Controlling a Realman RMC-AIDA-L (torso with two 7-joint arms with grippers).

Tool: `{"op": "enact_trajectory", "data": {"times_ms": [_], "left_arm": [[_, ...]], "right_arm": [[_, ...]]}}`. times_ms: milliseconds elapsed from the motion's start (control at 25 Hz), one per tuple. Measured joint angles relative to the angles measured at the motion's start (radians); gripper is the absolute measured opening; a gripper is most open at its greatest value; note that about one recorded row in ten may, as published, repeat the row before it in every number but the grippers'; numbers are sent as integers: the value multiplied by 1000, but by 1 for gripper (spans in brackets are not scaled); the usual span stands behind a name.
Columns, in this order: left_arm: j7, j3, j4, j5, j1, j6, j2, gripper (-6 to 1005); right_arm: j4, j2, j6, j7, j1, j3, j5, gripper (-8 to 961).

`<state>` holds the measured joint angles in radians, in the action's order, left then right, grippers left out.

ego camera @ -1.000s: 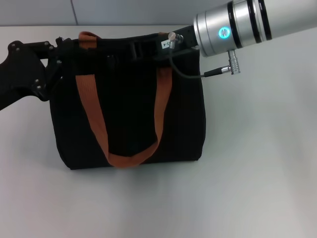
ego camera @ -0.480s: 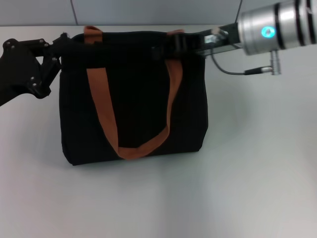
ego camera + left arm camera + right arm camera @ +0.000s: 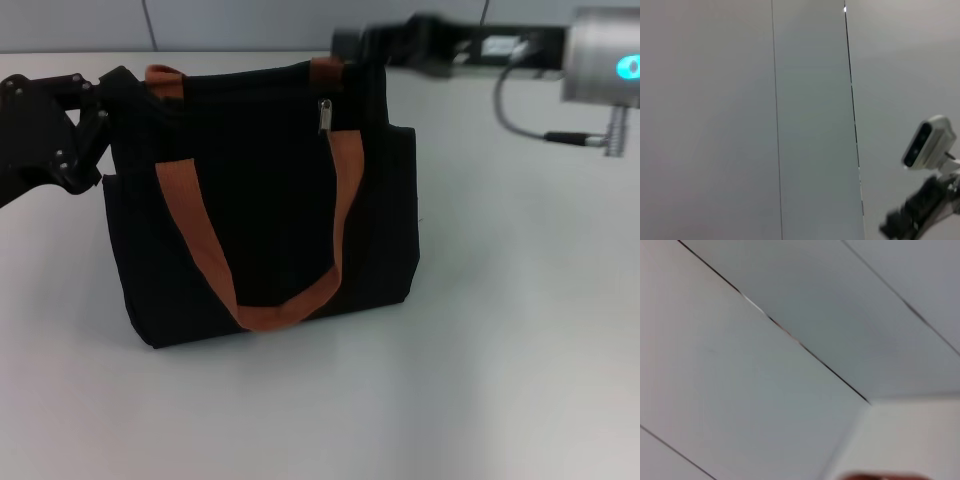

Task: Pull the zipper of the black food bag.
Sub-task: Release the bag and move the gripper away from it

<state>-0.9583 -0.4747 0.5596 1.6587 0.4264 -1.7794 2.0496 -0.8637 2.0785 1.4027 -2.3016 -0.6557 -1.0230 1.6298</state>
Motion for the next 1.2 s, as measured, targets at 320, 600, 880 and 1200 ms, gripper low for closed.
{"op": "enact_trajectory", "data": {"times_ms": [320, 600, 880, 1200], "left_arm": [[-15, -7, -1, 6, -2, 0, 6, 41], [-75, -11, -1, 31, 2, 19, 4, 43], [-136, -18, 2, 59, 7, 44, -6, 46], [-195, -27, 6, 106, 7, 39, -26, 49]], "right_arm": [[122, -15, 274, 424, 69, 194, -222, 172], [331, -88, 562, 878, 90, 194, -172, 423], [344, -53, 558, 1182, 152, 189, 79, 681], [384, -4, 416, 1389, 186, 187, 212, 680]]}}
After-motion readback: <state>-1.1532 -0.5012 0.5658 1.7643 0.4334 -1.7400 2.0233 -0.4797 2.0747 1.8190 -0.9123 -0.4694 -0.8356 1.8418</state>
